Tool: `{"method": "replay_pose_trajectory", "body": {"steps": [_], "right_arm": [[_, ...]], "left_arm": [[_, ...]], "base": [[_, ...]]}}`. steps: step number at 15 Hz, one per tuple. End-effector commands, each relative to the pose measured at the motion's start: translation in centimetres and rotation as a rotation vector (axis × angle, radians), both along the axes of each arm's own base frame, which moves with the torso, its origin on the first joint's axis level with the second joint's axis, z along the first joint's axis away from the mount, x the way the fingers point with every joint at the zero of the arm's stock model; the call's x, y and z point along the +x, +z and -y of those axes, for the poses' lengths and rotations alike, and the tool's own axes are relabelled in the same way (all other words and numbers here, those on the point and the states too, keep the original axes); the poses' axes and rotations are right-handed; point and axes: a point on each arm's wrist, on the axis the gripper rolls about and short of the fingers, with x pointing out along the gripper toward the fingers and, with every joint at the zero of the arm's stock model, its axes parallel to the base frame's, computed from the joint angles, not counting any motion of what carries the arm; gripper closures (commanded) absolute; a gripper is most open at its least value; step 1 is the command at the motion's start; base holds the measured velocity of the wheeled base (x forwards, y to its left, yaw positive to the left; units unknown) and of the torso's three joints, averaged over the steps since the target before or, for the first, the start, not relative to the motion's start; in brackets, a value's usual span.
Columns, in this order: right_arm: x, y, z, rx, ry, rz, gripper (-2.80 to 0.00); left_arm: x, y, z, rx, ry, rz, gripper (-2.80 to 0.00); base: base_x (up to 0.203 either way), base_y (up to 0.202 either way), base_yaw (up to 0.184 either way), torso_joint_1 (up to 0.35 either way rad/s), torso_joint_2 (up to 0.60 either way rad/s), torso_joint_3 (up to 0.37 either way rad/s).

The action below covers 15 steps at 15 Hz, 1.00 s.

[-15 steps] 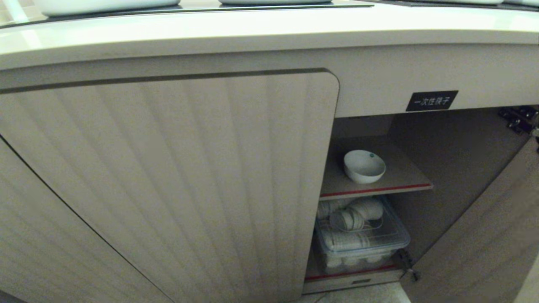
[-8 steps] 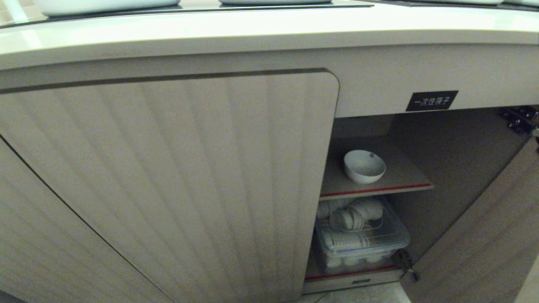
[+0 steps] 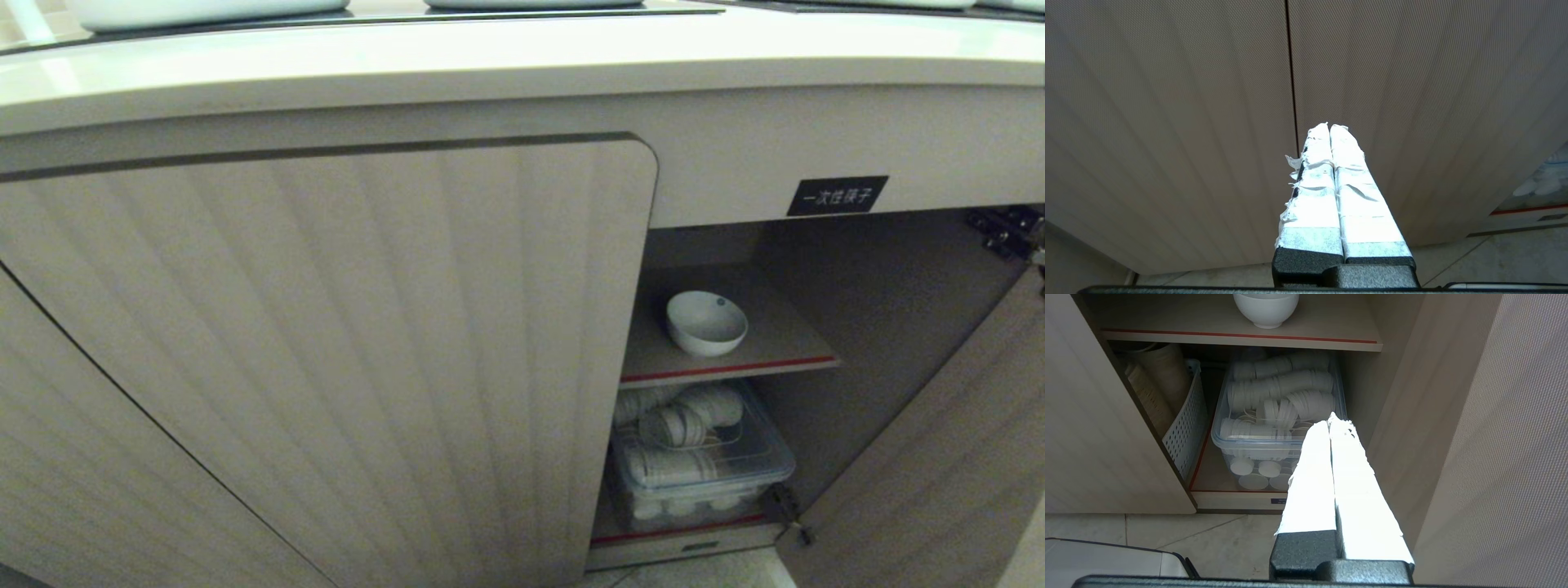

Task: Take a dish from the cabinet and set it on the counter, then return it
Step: Close the cabinet door

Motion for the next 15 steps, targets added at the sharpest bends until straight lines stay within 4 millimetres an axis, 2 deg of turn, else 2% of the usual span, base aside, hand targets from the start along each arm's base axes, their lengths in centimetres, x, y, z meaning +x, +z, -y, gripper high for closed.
{"method": "replay_pose_trajectory", "body": {"steps": [1, 15], "right_arm": [[0.0, 0.02, 0.0, -0.001, 0.001, -0.001, 0.0], [0.0, 0.02, 0.0, -0.001, 0.001, -0.001, 0.0]], "left_arm": [[0.0, -0.01, 0.0, 0.0, 0.0, 0.0, 0.0], [0.0, -0.01, 0.0, 0.0, 0.0, 0.0, 0.0]], "base": [[0.0, 0.0, 0.0, 0.0, 0.0, 0.0], [0.0, 0.0, 0.0, 0.0, 0.0, 0.0]]}}
